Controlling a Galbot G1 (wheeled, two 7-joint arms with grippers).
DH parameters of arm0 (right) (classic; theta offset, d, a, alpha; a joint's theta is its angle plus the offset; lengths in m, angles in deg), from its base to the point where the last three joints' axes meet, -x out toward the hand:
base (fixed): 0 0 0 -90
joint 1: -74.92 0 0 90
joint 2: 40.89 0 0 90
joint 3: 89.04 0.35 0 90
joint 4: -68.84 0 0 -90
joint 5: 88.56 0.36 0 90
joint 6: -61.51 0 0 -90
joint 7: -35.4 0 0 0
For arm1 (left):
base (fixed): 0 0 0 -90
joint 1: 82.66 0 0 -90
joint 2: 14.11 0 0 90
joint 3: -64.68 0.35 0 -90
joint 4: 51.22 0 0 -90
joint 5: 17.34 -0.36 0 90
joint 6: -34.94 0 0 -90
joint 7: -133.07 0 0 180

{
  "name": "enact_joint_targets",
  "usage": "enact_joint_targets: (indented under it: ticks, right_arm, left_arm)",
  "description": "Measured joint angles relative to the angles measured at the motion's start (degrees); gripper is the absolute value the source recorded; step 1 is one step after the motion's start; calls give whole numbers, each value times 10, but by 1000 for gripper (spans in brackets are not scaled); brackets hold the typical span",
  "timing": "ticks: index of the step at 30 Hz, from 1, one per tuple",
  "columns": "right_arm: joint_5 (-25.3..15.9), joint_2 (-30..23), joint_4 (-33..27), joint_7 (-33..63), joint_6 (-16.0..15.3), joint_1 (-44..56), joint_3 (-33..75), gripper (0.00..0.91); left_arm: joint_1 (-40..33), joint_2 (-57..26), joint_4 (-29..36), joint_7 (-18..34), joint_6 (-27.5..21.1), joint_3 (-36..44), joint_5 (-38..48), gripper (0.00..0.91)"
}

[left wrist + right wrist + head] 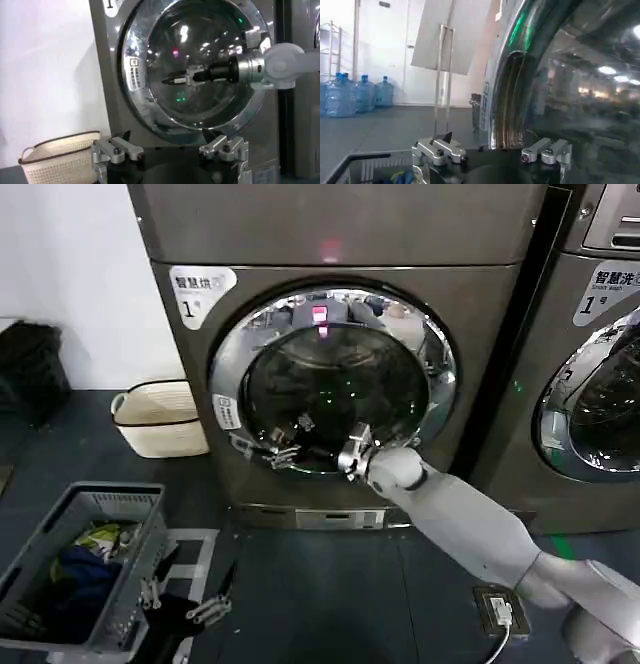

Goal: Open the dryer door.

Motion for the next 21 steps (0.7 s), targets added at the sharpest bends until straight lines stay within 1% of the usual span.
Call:
enact_joint_targets:
  ticks: [21]
  right_arm:
    - [4, -54, -48, -9, 2, -42, -38, 907]
  left_arm:
    - [-3, 1, 0, 0, 0, 0, 1, 907]
